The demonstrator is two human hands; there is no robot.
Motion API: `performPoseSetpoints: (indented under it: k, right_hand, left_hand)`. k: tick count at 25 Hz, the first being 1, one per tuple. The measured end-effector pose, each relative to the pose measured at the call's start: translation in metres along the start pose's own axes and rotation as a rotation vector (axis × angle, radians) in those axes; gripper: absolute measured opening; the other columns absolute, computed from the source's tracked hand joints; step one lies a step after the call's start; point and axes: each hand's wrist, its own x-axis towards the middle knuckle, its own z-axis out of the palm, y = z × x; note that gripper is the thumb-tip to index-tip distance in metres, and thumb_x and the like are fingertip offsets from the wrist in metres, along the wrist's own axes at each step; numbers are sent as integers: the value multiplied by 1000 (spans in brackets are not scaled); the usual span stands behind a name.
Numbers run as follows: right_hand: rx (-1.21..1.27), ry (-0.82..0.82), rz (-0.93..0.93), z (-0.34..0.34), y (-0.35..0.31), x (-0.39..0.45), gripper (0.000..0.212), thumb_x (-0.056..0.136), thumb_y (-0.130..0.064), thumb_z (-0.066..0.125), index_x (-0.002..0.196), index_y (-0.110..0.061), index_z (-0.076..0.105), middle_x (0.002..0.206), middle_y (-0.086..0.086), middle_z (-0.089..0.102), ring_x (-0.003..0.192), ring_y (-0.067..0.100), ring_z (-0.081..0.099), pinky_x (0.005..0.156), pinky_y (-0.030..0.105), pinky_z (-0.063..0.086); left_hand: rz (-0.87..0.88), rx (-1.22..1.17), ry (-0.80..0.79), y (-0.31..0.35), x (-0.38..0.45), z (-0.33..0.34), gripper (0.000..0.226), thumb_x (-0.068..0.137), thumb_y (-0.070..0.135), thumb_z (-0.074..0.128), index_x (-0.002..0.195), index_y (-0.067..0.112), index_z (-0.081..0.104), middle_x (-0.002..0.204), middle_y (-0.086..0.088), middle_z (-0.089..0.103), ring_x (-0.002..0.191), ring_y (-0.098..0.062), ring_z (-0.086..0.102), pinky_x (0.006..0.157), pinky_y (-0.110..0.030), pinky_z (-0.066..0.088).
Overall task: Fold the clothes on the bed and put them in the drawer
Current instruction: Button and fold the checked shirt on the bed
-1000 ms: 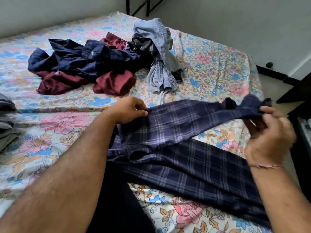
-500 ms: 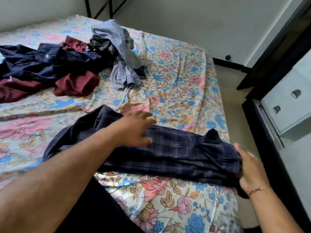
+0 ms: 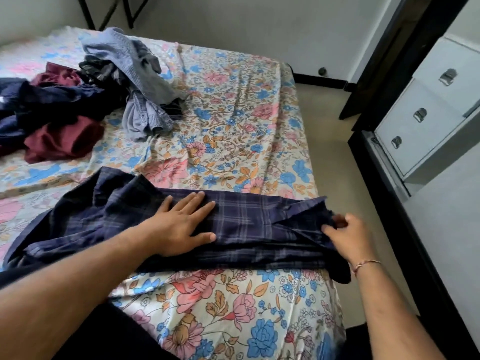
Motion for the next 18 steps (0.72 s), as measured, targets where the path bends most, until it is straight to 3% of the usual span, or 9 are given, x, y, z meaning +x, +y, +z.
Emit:
performPoseSetpoints:
  k: [3,5,8,11,13,15,16,18]
  right_hand:
    - [140,-85,110,-4,-15,-4,41,79,-33,85,109,-23,59,106,-2,69,96,23,68,93,42,55]
    - [294,-181,202,-7,-14,2,33,81,-24,85,105,-12,67,100,4,76,89,25,73,89,44,59]
    - [309,-225,246,-14,-16,6,13,83,-14,82,90,-9,72,86,11,79,80,30,76,85,48,61]
    - [177,-178,127,-23,-20,10,23,70,-33,79,83,-16,73,78,4,78,79,31,76,82,55,61]
    - [168,-154,24,-27,-28,13,28,66,-40,75,86,-21,73,80,2,78,80,29,75,82,54,61]
    - [426,-244,-46,-28,-45,5,9,83,-17,76,91,-16,73,90,9,79,82,26,75,83,48,62]
    - [545,-342,-71,-29,-50,2,8,90,-7,72,94,-14,72,93,13,78,80,25,74,80,43,62]
    - [662,-504,-162,-35,-59,-5,6,94,-10,68,98,-13,72,91,15,74,72,20,70,67,35,61]
  left_hand:
    - [82,-7,147,69,20,18,91,95,83,20,165,34,-12,171,0,-22,157,-17,-22,126,-57,-12]
    - [112,-37,247,122,37,28,93,98,76,26,166,26,-11,172,-3,-20,158,-20,-23,125,-59,-13]
    - [131,-98,336,190,58,40,107,92,77,37,165,17,-13,173,-6,-19,157,-22,-26,124,-62,-15]
    - [74,-201,389,243,66,52,128,81,81,54,164,12,-15,173,-9,-17,157,-25,-27,126,-58,-13]
    - [18,-300,428,267,69,59,132,80,71,68,163,15,-18,174,-8,-16,158,-24,-24,128,-53,-9]
    - [-61,-497,555,279,74,58,121,84,53,74,165,18,-9,175,-2,2,162,-19,-4,131,-47,0]
    - [-115,-652,634,280,79,55,108,85,41,74,166,20,7,172,4,22,159,-15,17,131,-45,11]
    - [-234,-989,781,275,87,48,59,87,22,66,144,26,52,132,28,61,122,-3,56,115,-48,43]
